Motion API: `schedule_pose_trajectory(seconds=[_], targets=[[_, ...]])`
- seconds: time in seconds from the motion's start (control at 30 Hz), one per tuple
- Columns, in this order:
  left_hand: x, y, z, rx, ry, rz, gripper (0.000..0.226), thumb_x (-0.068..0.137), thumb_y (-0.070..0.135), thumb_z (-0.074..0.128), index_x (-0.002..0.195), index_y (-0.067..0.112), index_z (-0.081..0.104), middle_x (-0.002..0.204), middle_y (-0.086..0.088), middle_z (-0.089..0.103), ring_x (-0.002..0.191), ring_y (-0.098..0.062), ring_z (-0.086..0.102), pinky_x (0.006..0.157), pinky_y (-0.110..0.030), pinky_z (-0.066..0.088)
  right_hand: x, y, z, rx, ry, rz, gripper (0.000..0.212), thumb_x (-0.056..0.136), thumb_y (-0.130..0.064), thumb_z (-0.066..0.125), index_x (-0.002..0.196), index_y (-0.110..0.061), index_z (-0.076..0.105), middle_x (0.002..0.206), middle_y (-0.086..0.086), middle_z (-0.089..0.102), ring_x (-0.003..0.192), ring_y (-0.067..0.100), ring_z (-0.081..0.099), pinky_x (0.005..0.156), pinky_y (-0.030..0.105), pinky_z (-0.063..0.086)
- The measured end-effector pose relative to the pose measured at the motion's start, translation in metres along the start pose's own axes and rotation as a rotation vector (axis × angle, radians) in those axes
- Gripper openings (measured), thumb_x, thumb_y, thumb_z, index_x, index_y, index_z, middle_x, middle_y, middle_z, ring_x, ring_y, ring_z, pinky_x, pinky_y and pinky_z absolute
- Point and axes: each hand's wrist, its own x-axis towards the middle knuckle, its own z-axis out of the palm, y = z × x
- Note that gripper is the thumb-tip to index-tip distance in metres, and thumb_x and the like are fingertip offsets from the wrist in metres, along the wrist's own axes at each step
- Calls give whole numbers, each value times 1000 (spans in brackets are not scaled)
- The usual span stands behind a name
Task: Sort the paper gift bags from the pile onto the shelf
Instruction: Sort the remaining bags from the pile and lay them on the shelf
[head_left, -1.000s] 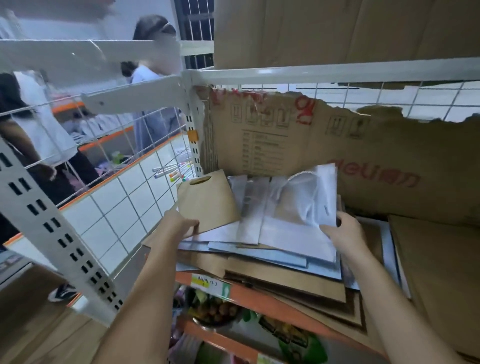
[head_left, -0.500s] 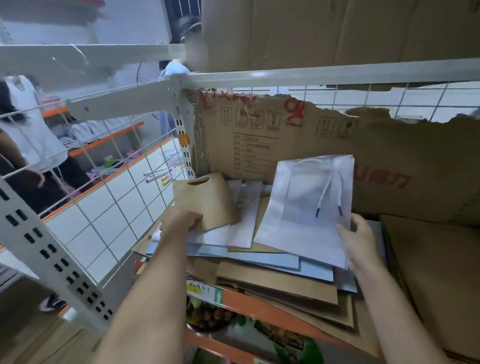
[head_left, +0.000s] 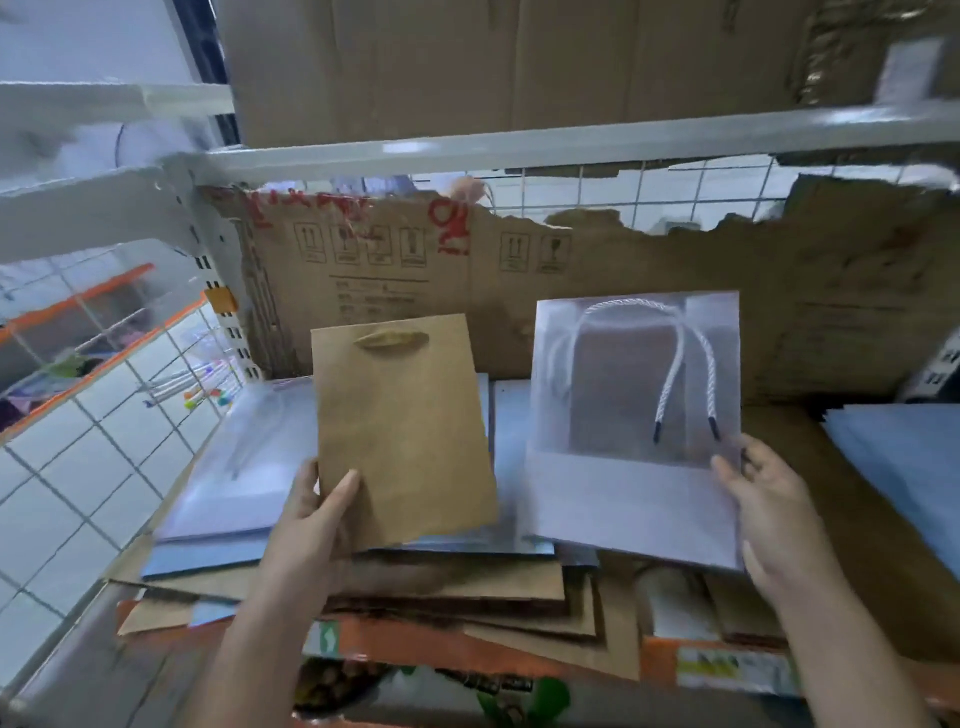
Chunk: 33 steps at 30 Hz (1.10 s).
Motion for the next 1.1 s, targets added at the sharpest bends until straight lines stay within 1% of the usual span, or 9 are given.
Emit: schedule_pose_trajectory(seconds=[0.17, 0.23, 0.3, 0.4, 0.5, 0.6, 0.73, 0.9, 1.1], targets=[[-48, -32, 80, -51, -134, -73, 26, 91, 9, 51, 103, 31, 61, 91, 8, 74, 81, -9, 68, 70, -27, 55, -24, -17, -105, -14, 79, -76, 25, 93, -5, 46, 111, -20, 57, 75, -16, 71, 66, -6, 65, 56, 9, 51], [-71, -45, 119, -33, -176, -106, 25, 94, 9, 49, 101, 30, 61, 85, 11, 74, 81, -10, 65, 74, -32, 50, -39, -22, -152, -50, 109, -119, 31, 83, -39, 63, 111, -26, 61, 86, -16, 69, 78, -2, 65, 66, 10, 53], [-93, -59, 159, -2, -233, -120, 23, 93, 12, 50, 106, 29, 59, 84, 11, 72, 77, -10, 62, 65, -32, 46, -54, -27, -202, -127, 147, -147, 68, 44, -77, 69, 98, -36, 69, 100, -14, 71, 98, 6, 64, 82, 18, 53], [-130, -79, 220, 6, -299, -181, 25, 91, 18, 55, 113, 31, 55, 105, 6, 67, 93, -12, 60, 86, -38, 48, -77, -32, -278, -198, 200, -146, 71, 35, -84, 64, 91, -42, 69, 120, -5, 64, 116, 15, 54, 81, 12, 48], [-167, -94, 282, -4, -391, -228, 19, 90, 19, 57, 98, 37, 58, 107, 9, 61, 101, -14, 57, 95, -42, 43, -94, -39, -349, -178, 289, -124, 14, 83, -47, 58, 95, -47, 67, 116, -7, 66, 110, 14, 58, 70, 10, 47], [-199, -111, 338, -18, -464, -290, 17, 91, 19, 57, 95, 35, 57, 103, 10, 59, 100, -16, 55, 98, -49, 44, -105, -37, -421, -201, 375, -169, 39, 92, -3, 49, 92, -36, 69, 97, -14, 71, 85, 0, 63, 63, 8, 47], [-233, -131, 414, 12, -583, -311, 17, 93, 20, 53, 106, 32, 56, 111, 10, 59, 101, -13, 55, 89, -36, 44, -134, -42, -491, -158, 492, -138, 49, 91, 4, 43, 88, -37, 70, 92, -14, 71, 77, 1, 63, 56, 8, 48], [-260, -161, 502, 44, -677, -370, 28, 92, 26, 55, 120, 31, 52, 123, 6, 53, 114, -23, 50, 101, -46, 41, -159, -45, -571, -74, 656, -117, 33, 90, 7, 43, 80, -17, 63, 79, -5, 69, 55, 3, 63, 46, 11, 44], [-291, -204, 625, 73, -804, -374, 31, 93, 30, 54, 124, 31, 51, 123, 9, 55, 114, -20, 51, 98, -42, 42, -153, -44, -672, -157, 857, -118, 38, 92, 1, 45, 75, -23, 70, 114, 5, 65, 78, 6, 63, 58, 16, 45]])
